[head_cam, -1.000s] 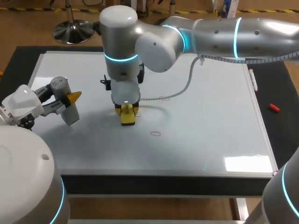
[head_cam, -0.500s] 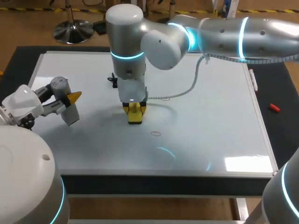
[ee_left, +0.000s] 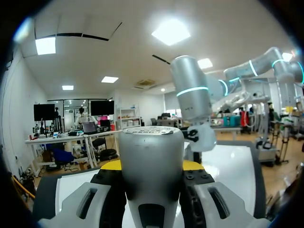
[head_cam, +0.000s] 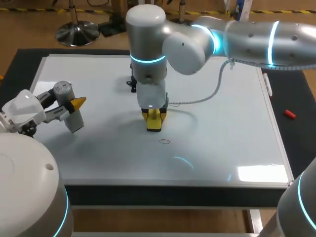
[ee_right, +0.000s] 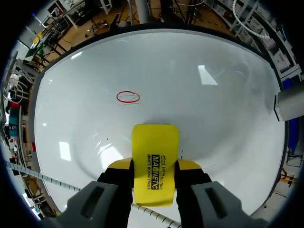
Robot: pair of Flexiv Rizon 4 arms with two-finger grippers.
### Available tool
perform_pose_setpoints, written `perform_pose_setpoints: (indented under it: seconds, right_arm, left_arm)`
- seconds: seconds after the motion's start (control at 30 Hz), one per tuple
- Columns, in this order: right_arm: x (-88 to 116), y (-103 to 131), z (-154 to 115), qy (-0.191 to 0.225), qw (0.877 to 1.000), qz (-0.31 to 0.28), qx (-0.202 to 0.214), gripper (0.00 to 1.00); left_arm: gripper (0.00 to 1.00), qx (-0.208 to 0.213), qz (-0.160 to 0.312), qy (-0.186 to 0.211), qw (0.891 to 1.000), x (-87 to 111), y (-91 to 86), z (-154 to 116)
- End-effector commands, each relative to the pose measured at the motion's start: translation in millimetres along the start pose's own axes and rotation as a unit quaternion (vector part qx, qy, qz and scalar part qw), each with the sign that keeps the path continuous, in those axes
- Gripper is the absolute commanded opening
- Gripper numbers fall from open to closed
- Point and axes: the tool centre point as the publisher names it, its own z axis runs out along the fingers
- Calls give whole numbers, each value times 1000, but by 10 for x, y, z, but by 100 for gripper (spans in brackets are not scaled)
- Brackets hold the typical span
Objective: Pick up the inspection probe, press it on each red-marked spot on the whiteboard one by one, put down the probe, pick up the eraser, and wipe off all the red marks.
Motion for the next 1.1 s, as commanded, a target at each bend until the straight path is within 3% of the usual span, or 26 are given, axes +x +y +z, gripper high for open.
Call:
perform_pose_setpoints:
  seconds: [0.03,0.23,0.4,0.8,1.1]
  right_arm:
    - [79,21,-111,-1,1000,1,-1,0]
    - [249,-38,-294,-15,1000,26,5,0]
    - [530,-154,-397,-25,997,69,13,0]
    - [1468,-365,-510,-45,978,201,24,0]
    - [2150,-385,-448,-48,955,293,18,0]
  left_arm:
    - [0,1,1,-2,1000,6,-3,8]
    - [0,1,1,-2,1000,6,-3,8]
    - [0,1,1,-2,1000,6,-3,8]
    - [0,1,1,-2,1000,6,-3,8]
    - [0,1,1,-2,1000,6,-3,8]
